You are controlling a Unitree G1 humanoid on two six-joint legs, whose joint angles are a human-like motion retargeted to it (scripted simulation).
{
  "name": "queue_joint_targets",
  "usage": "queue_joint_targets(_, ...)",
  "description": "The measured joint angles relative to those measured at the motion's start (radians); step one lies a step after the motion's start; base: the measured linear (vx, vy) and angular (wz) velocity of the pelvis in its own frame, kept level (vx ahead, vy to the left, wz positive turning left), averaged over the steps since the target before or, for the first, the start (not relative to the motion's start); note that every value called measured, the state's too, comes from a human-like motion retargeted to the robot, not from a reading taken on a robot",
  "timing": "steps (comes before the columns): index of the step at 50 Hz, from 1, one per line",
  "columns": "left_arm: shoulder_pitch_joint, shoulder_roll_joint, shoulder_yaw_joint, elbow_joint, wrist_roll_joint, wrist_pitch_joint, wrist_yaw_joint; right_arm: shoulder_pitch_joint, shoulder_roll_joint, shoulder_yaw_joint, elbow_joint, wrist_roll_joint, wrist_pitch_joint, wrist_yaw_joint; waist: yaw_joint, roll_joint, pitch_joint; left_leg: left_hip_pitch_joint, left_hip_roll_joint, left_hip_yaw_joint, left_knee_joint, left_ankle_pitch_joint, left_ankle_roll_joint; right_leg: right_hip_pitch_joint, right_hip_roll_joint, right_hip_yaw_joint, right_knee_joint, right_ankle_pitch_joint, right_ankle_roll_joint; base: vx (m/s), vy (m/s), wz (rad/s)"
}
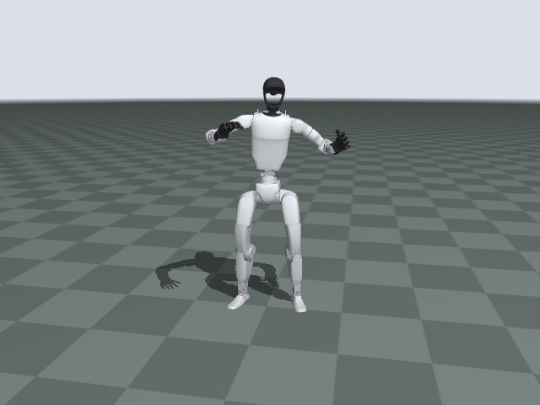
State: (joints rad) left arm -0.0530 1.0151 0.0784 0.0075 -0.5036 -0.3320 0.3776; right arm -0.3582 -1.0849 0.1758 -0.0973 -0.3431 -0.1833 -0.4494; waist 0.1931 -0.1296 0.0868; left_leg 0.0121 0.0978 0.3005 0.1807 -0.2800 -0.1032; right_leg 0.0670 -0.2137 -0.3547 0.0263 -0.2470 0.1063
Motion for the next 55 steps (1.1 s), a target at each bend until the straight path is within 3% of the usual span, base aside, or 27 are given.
queue_joint_targets(6, -0.011, -0.367, -0.193, 0.218, -0.529, 0.064, -0.167, -0.239, 0.186, 0.26, 0.104, -0.052, 0.027, 0.089, 0.111, -0.034, 0.027, -0.037, -0.021, -0.075, -0.008, 0.01, 0.001, 0.006, -0.014, -0.074, 0.003, -0.002, -0.012, -0.03, 0.06, 0.62)
queue_joint_targets(9, 0.016, -0.53, -0.221, 0.402, -0.68, 0.107, -0.232, -0.32, 0.24, 0.341, 0.158, -0.052, 0.027, 0.132, 0.164, -0.041, 0.043, -0.051, -0.021, -0.132, -0.01, 0.012, -0.017, 0.013, -0.017, -0.131, 0.033, -0.006, -0.028, 0.0, 0.09, 0.96)
queue_joint_targets(13, 0.062, -0.691, -0.15, 0.71, -0.692, 0.123, -0.23, -0.39, 0.259, 0.399, 0.217, -0.063, 0.023, 0.152, 0.232, -0.026, 0.068, -0.055, -0.002, -0.222, -0.019, 0.017, -0.054, 0.016, -0.015, -0.212, 0.135, -0.004, -0.067, 0.03, 0.1, 1.12)
queue_joint_targets(17, 0.118, -0.746, 0.034, 0.993, -0.681, 0.108, -0.158, -0.429, 0.228, 0.422, 0.255, -0.093, 0.022, 0.127, 0.3, 0.004, 0.098, -0.042, 0.023, -0.311, -0.052, 0.034, -0.063, -0.009, -0.026, -0.26, 0.303, 0.017, -0.109, 0.04, 0.09, 1.16)
queue_joint_targets(20, 0.187, -0.698, 0.186, 1.146, -0.678, 0.117, -0.119, -0.455, 0.184, 0.432, 0.264, -0.108, 0.025, 0.103, 0.342, 0.026, 0.126, -0.033, 0.035, -0.374, -0.076, 0.048, -0.063, -0.037, -0.035, -0.26, 0.414, 0.033, -0.123, 0.05, 0.05, 1.14)
queue_joint_targets(22, 0.244, -0.629, 0.279, 1.217, -0.675, 0.145, -0.114, -0.471, 0.143, 0.437, 0.264, -0.122, 0.026, 0.089, 0.368, 0.031, 0.149, -0.037, 0.021, -0.403, -0.084, 0.062, -0.022, -0.055, -0.046, -0.244, 0.443, 0.036, -0.124, 0.05, 0.01, 1.07)
queue_joint_targets(24, 0.309, -0.542, 0.37, 1.268, -0.65, 0.162, -0.117, -0.487, 0.101, 0.442, 0.262, -0.124, 0.026, 0.078, 0.39, 0.039, 0.171, -0.04, 0.015, -0.436, -0.093, 0.071, -0.02, -0.065, -0.041, -0.225, 0.435, 0.03, -0.116, 0.04, -0.02, 1.0)
queue_joint_targets(28, 0.441, -0.345, 0.544, 1.34, -0.583, 0.158, -0.081, -0.525, 0.018, 0.458, 0.261, -0.127, 0.03, 0.036, 0.428, 0.052, 0.214, -0.051, -0.006, -0.488, -0.103, 0.087, -0.031, -0.061, -0.019, -0.19, 0.317, 0.013, -0.092, 0.01, -0.06, 0.81)
queue_joint_targets(34, 0.565, -0.052, 0.796, 1.485, -0.466, 0.108, 0.134, -0.621, -0.084, 0.515, 0.279, -0.161, 0.044, -0.082, 0.469, 0.071, 0.285, -0.078, -0.045, -0.53, -0.112, 0.11, -0.055, -0.044, -0.006, -0.169, 0.128, 0.015, -0.059, -0.04, -0.11, 0.47)
queue_joint_targets(39, 0.591, 0.096, 0.934, 1.526, -0.448, 0.092, 0.171, -0.743, -0.144, 0.595, 0.289, -0.197, 0.046, -0.128, 0.477, 0.098, 0.33, -0.104, -0.048, -0.543, -0.14, 0.141, -0.076, -0.047, -0.001, -0.198, 0.068, 0.027, -0.03, -0.11, -0.14, 0.21)
queue_joint_targets(47, 0.56, 0.149, 0.904, 1.528, -0.395, 0.124, 0.086, -0.994, -0.131, 0.741, 0.31, -0.214, 0.052, -0.129, 0.409, 0.129, 0.37, -0.112, -0.005, -0.534, -0.226, 0.2, -0.1, -0.063, 0.044, -0.221, 0.009, 0.053, 0.032, -0.12, -0.16, 0.01)
queue_joint_targets(55, 0.386, 0.032, 0.553, 1.424, -0.26, 0.119, 0.011, -1.104, 0.034, 0.774, 0.309, -0.242, 0.064, -0.142, 0.334, 0.078, 0.357, -0.079, 0.046, -0.425, -0.242, 0.186, -0.089, -0.086, 0.097, -0.113, -0.043, 0.079, 0.055, -0.04, -0.15, -0.69)
